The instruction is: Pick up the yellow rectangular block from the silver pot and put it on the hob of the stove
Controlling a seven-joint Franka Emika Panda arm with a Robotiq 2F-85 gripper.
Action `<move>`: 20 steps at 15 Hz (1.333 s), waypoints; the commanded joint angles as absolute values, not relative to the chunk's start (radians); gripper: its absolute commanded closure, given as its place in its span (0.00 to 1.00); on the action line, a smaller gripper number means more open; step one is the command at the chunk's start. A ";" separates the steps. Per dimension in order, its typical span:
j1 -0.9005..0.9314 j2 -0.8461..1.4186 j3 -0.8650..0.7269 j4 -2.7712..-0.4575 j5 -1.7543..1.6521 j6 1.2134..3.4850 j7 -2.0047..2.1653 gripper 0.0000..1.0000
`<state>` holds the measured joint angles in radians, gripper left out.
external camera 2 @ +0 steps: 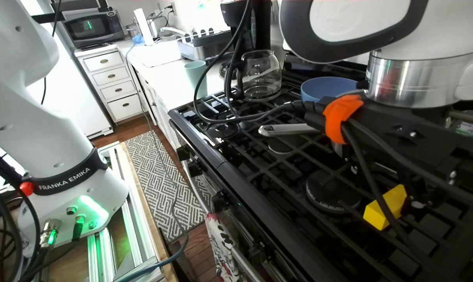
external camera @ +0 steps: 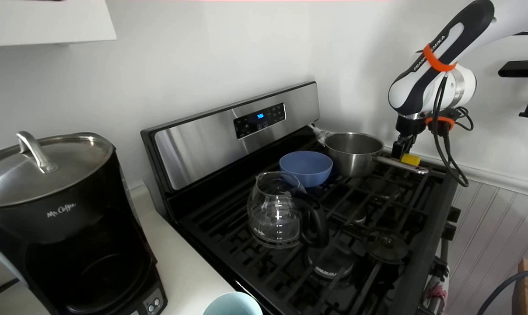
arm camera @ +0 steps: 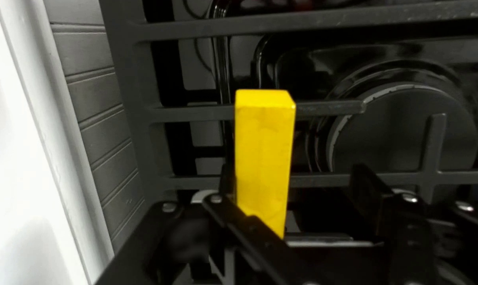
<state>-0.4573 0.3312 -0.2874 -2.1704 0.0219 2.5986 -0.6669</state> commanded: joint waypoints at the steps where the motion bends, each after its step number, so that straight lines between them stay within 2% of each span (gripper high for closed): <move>1: -0.470 0.325 -0.275 -2.160 0.018 2.578 -0.641 0.00; 11: -0.471 0.258 -0.248 -2.198 0.106 2.542 -0.597 0.00; 16: -0.411 0.141 -0.300 -2.263 -0.003 2.506 -0.399 0.00; 20: -0.399 0.001 -0.293 -2.337 -0.008 2.451 -0.430 0.00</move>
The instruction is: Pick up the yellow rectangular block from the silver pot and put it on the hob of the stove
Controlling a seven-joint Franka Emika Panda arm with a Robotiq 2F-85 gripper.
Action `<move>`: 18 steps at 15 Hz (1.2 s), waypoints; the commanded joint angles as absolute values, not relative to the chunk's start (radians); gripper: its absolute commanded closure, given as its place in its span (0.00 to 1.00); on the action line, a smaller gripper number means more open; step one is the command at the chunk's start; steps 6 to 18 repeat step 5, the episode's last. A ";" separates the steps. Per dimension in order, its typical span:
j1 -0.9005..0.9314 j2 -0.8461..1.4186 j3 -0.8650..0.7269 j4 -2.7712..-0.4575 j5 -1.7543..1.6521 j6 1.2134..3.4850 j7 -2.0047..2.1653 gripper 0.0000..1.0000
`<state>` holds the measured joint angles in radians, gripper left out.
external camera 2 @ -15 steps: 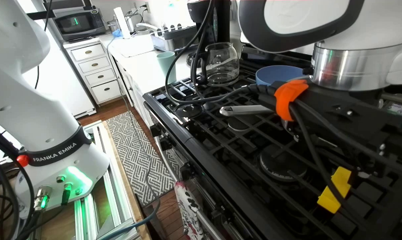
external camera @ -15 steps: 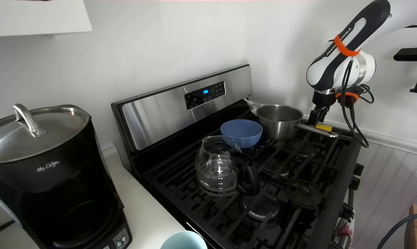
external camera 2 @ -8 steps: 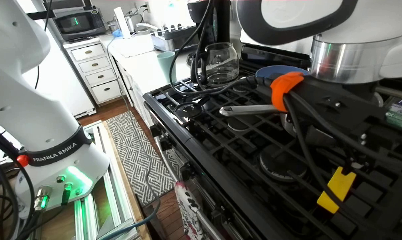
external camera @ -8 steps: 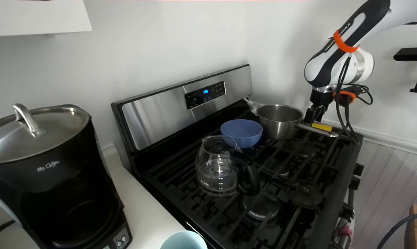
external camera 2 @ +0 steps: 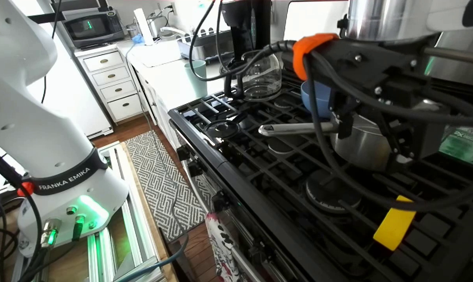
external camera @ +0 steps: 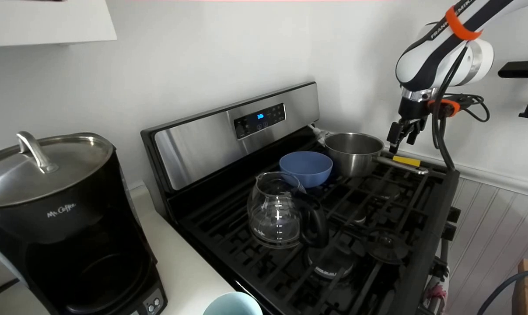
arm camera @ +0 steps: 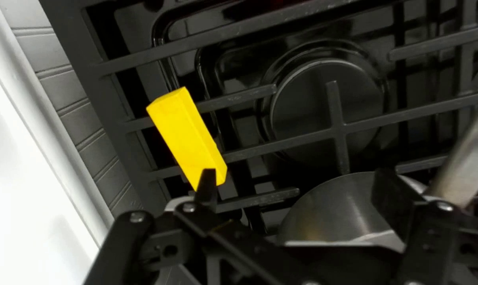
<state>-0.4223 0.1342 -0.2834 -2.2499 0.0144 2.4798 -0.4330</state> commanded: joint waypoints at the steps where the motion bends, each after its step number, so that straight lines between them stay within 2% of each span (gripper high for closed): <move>1: -0.394 -0.034 -0.286 -2.353 0.020 2.451 -0.471 0.00; 3: -0.370 -0.092 -0.286 -2.384 0.029 2.476 -0.531 0.00; 4: -0.372 -0.004 -0.302 -2.319 0.016 2.463 -0.480 0.00; 18: -0.363 -0.026 -0.304 -2.328 0.015 2.462 -0.481 0.00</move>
